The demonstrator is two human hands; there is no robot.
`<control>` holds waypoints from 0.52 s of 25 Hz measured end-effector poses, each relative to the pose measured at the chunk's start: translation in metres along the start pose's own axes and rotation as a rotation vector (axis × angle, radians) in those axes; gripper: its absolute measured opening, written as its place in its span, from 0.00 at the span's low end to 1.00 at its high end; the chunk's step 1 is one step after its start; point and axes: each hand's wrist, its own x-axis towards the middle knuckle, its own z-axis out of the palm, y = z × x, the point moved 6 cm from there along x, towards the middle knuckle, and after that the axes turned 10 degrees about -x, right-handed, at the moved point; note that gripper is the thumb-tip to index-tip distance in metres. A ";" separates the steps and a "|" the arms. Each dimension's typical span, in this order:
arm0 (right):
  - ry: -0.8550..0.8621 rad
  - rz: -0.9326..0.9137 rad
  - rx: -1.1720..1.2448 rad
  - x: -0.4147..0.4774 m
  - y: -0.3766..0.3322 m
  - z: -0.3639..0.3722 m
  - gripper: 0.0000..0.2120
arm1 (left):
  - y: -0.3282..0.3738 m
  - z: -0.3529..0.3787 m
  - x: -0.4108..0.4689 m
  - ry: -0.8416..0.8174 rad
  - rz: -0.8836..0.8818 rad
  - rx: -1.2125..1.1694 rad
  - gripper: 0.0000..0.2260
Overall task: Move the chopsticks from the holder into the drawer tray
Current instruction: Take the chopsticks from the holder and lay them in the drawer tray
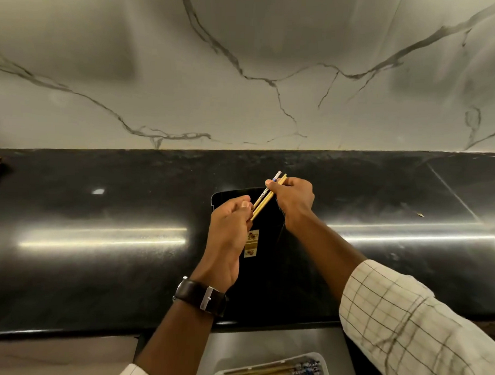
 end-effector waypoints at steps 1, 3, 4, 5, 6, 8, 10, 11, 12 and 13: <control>0.002 -0.011 -0.008 0.001 -0.003 0.002 0.10 | -0.002 -0.001 0.001 0.003 0.000 -0.017 0.11; -0.012 -0.027 -0.011 0.004 -0.008 0.006 0.07 | -0.003 -0.003 0.001 0.004 0.003 -0.059 0.11; -0.023 -0.035 -0.002 0.003 -0.012 0.007 0.05 | -0.002 -0.004 0.001 0.005 0.005 -0.079 0.11; -0.033 -0.049 0.017 0.001 -0.018 0.007 0.03 | -0.002 -0.006 0.002 0.007 0.007 -0.092 0.11; -0.037 -0.075 0.042 -0.001 -0.023 0.005 0.03 | 0.000 -0.008 0.002 0.012 0.017 -0.095 0.11; -0.032 -0.187 0.086 -0.012 -0.039 -0.001 0.04 | 0.007 -0.012 0.001 0.025 0.071 -0.072 0.11; -0.006 -0.386 0.094 -0.031 -0.061 -0.015 0.06 | 0.018 -0.014 -0.001 0.029 0.173 0.022 0.12; -0.003 -0.501 0.099 -0.043 -0.074 -0.023 0.08 | 0.026 -0.013 -0.003 0.015 0.235 0.090 0.14; -0.018 -0.614 0.113 -0.058 -0.087 -0.032 0.09 | 0.034 -0.011 -0.004 -0.012 0.299 0.158 0.17; -0.049 -0.717 0.129 -0.073 -0.099 -0.040 0.10 | 0.043 -0.006 -0.006 -0.053 0.367 0.225 0.18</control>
